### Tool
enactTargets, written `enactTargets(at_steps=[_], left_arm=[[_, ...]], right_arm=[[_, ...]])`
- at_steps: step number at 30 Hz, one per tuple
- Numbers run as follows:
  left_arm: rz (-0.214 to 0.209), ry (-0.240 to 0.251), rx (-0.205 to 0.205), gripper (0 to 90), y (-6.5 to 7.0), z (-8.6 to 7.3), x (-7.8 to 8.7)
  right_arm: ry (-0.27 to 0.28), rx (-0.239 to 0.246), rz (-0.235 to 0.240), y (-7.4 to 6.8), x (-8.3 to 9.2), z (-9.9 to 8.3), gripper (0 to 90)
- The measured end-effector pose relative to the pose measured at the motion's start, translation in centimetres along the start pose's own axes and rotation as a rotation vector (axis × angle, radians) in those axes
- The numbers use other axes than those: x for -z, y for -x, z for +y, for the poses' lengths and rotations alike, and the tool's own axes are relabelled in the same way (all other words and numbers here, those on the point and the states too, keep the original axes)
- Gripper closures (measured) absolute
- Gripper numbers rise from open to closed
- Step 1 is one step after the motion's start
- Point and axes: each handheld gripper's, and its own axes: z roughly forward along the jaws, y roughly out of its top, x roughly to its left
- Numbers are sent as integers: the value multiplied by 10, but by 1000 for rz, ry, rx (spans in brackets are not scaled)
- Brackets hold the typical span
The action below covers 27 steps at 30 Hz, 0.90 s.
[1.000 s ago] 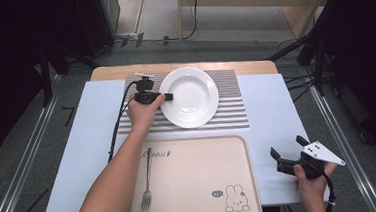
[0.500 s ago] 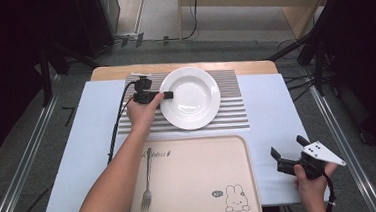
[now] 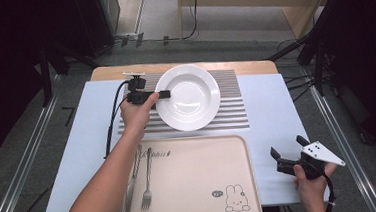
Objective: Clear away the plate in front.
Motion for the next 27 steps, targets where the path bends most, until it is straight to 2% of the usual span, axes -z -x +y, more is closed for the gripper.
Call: enactTargets(at_steps=[18,20,23,27], left_arm=[[-17,5,-17,825,14,-17,23],[-25,4,-10,825,15,-19,25],[-46,-7,-18,826,18,-23,29],[-55,-15,-30,826,23,-30,32]], right_arm=[[-1,7,-1,-1,0,0,0],[-2,6,-1,-1,0,0,0],[-2,6,-1,-1,0,0,0],[-4,11,-4,-1,-1,0,0]])
